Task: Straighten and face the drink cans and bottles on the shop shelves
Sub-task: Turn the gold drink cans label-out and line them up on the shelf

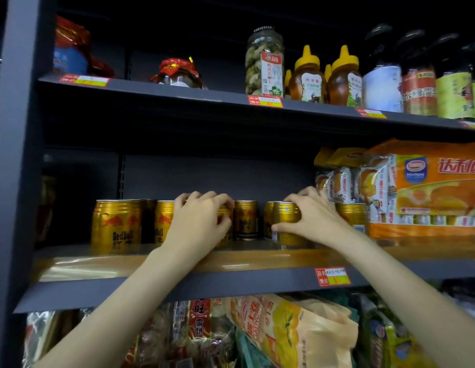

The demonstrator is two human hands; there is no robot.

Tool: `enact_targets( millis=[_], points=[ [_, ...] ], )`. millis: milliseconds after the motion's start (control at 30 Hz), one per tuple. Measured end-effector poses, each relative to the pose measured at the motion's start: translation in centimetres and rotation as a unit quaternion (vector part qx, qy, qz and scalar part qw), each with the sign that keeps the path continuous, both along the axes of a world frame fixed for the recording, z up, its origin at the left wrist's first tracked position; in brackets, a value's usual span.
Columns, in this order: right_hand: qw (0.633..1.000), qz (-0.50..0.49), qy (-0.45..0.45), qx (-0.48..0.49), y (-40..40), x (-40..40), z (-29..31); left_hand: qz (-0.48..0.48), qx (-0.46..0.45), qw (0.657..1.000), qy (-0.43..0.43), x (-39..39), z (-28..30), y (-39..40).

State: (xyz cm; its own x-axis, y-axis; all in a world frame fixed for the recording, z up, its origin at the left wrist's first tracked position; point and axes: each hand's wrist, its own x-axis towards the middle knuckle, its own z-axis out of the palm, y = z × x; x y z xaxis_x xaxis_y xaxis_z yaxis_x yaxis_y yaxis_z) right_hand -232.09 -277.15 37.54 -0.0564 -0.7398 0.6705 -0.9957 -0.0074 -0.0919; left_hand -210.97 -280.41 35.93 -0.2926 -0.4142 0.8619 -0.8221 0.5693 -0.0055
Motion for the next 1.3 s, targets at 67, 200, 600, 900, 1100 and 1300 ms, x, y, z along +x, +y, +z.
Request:
enact_targets(
  millis=[67,200,600,900,1100,1300],
  points=[
    [0.998,-0.011,0.036,0.044,0.9,-0.5,0.7,-0.007,0.011,1.000,-0.010,0.2,0.4,0.0],
    [0.997,0.015,0.045,0.053,1.3,-0.1,2.2,-0.014,0.024,0.999,-0.028,0.5,0.9,-0.1],
    [0.941,0.029,0.102,0.322,-12.0,5.2,7.8,-0.033,-0.025,0.999,0.000,0.5,0.2,-0.9],
    [0.963,0.156,0.058,0.210,-9.8,3.7,7.8,-0.041,-0.031,0.999,0.001,0.5,0.1,-1.3],
    [0.942,0.286,-0.174,-0.018,-5.5,0.9,6.6,-0.055,-0.041,0.998,0.009,0.6,-0.2,-1.2],
    [0.847,0.342,-0.402,-0.059,0.5,-0.4,5.2,-0.151,-0.003,0.983,0.102,0.7,0.6,0.1]
  ],
)
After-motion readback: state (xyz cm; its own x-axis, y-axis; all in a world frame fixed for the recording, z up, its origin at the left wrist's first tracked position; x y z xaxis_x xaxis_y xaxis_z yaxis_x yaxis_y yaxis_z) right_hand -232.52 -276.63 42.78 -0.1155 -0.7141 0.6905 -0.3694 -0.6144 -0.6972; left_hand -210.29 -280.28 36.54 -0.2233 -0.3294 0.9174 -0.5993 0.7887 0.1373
